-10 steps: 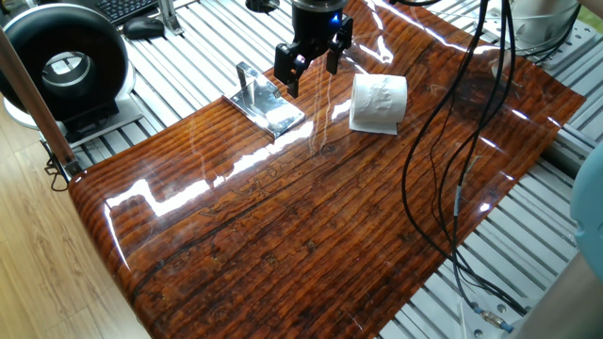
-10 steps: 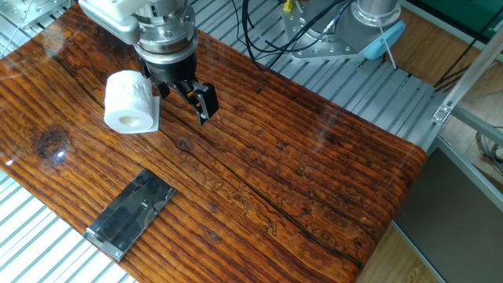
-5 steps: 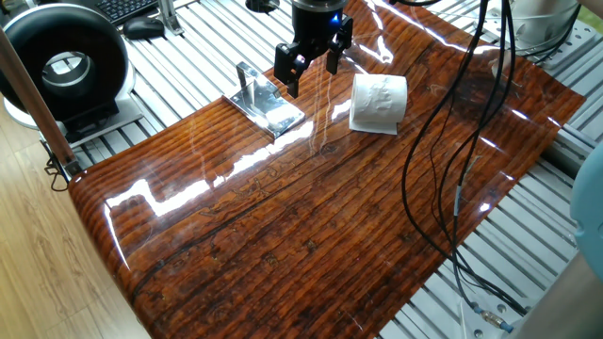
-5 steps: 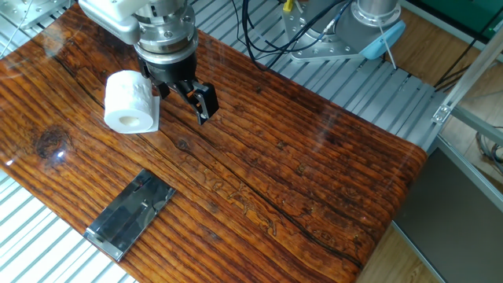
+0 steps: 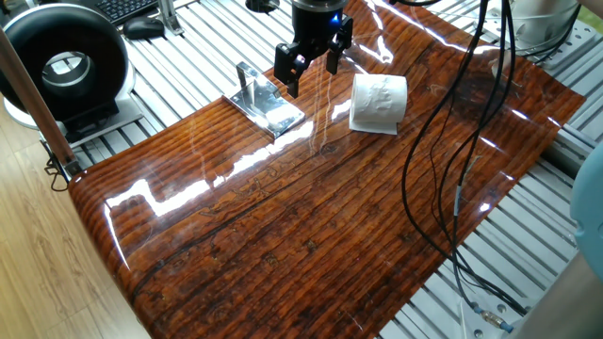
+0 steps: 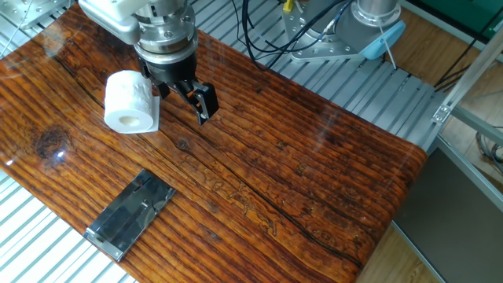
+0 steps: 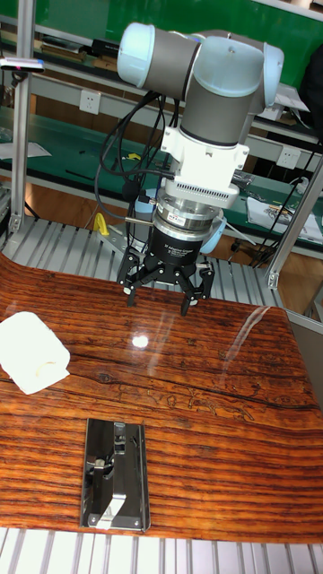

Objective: Put the toilet paper on its holder

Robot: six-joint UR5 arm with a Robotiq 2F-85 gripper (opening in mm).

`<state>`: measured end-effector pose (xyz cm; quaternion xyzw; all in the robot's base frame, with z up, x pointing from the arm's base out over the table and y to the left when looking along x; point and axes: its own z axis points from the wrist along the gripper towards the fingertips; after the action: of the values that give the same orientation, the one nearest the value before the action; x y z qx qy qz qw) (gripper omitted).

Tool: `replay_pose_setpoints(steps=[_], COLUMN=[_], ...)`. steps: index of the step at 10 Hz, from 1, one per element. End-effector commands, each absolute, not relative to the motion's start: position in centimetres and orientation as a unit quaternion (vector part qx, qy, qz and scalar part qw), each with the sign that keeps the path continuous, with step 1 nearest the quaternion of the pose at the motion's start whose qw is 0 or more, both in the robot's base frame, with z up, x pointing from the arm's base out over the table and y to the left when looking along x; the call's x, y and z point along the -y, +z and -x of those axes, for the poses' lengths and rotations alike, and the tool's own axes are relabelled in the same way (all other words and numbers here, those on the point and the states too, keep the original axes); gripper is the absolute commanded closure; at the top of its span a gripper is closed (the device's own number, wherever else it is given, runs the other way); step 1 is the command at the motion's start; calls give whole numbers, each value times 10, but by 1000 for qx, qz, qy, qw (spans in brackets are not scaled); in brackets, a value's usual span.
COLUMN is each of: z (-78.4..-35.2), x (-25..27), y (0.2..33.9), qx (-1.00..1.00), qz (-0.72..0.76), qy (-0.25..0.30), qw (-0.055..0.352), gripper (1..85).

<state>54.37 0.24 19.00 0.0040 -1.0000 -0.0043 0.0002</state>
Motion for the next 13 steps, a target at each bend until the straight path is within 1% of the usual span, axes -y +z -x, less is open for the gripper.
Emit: replay_pose_setpoints(steps=[1,11,12,13], z=[-490,-490,-491,-499], x=[-3,2,11,17], y=[195,191,191,188], qx=[984,987,989,992], qz=[142,127,112,93], qy=[13,14,27,32], qw=[103,95,91,75], gripper=[847,847,847,847])
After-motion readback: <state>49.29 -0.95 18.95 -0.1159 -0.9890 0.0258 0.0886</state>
